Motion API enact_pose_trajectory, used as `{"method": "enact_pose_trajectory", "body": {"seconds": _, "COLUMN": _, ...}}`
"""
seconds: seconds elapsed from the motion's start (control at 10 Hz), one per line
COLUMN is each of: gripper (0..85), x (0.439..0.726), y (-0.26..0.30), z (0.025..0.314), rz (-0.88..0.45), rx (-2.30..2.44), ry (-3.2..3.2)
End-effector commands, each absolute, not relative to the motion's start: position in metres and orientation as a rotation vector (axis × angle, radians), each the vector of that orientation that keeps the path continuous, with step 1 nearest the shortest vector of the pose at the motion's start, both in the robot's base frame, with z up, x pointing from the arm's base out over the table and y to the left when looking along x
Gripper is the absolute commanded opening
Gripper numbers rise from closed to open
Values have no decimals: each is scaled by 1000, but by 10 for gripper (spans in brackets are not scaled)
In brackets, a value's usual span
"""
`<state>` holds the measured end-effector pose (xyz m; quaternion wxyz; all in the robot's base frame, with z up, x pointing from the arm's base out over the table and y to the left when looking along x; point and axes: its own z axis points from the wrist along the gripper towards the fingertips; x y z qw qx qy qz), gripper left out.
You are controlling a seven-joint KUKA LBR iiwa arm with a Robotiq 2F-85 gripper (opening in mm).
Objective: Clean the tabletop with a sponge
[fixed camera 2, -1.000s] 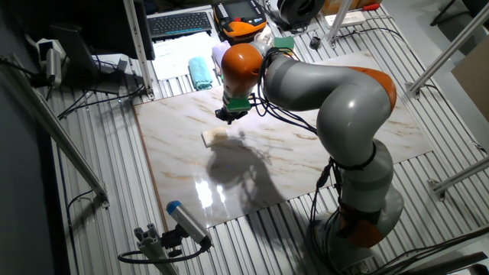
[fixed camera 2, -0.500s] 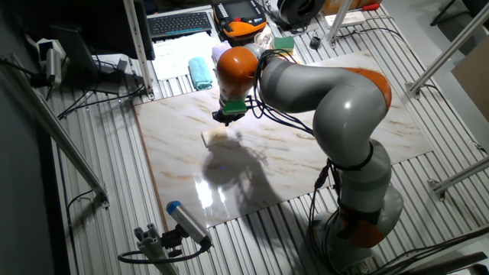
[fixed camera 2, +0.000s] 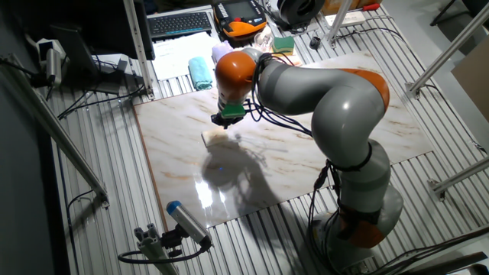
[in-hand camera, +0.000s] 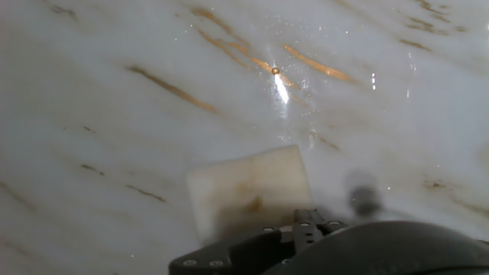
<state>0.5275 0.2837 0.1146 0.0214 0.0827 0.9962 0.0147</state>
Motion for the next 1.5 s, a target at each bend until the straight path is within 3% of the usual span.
{"method": "enact_pose_trajectory", "body": {"seconds": 0.0, "gripper": 0, "x": 526, "y": 285, "z": 112, "rz": 43, "rx": 262, "ry": 3087}}
{"method": "enact_pose_trajectory", "body": {"seconds": 1.4, "gripper": 0, "x": 524, "y": 288, "z": 110, "rz": 29, "rx": 277, "ry": 3192}}
